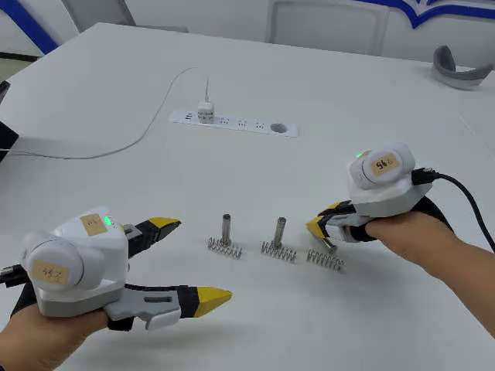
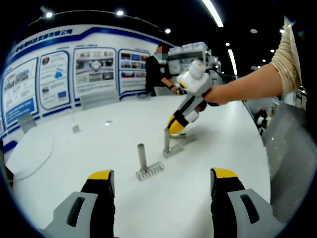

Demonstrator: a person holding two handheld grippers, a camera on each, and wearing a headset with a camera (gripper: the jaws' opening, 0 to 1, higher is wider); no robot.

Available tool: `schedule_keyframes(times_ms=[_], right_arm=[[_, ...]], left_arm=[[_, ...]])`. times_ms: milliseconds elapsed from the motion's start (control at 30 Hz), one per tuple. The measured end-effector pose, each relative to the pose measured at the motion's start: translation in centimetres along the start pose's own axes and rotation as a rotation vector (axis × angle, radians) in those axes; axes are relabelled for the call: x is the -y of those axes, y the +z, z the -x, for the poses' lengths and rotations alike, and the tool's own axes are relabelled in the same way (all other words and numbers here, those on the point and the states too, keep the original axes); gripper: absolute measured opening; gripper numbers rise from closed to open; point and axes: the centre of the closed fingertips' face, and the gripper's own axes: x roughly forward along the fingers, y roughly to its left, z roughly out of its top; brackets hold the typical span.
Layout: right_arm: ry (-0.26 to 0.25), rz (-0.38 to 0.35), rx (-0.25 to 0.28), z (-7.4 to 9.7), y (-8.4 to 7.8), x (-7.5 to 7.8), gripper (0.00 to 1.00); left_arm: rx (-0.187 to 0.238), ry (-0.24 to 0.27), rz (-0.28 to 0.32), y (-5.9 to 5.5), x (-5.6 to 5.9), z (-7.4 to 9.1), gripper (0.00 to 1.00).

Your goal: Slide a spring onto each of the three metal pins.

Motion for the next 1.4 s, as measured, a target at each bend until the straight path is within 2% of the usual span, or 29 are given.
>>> schedule_keyframes(times_ms=[167, 500, 1000, 1400], right_arm=[[-0.002, -0.017, -0.031, -0.6, -0.5, 0.0, 0.14], [-0.005, -0.043, -0.057, -1.1, -0.9, 0.1, 0.12], [0.007, -0.052, -0.085, -1.3, -1.1, 0.0, 0.1], [0.001, -0.068, -0.087, -1.3, -1.1, 0.0, 0.09]], left_arm=[[-0.001, -0.002, 0.003, -0.1, 0.1, 0.0, 0.8], [0.0, -0.005, 0.002, -0.1, 0.2, -0.1, 0.79], [0.002, -0.007, 0.004, 0.0, 0.3, 0.1, 0.79], [0.0, -0.011, 0.003, 0.1, 0.3, -0.1, 0.78]])
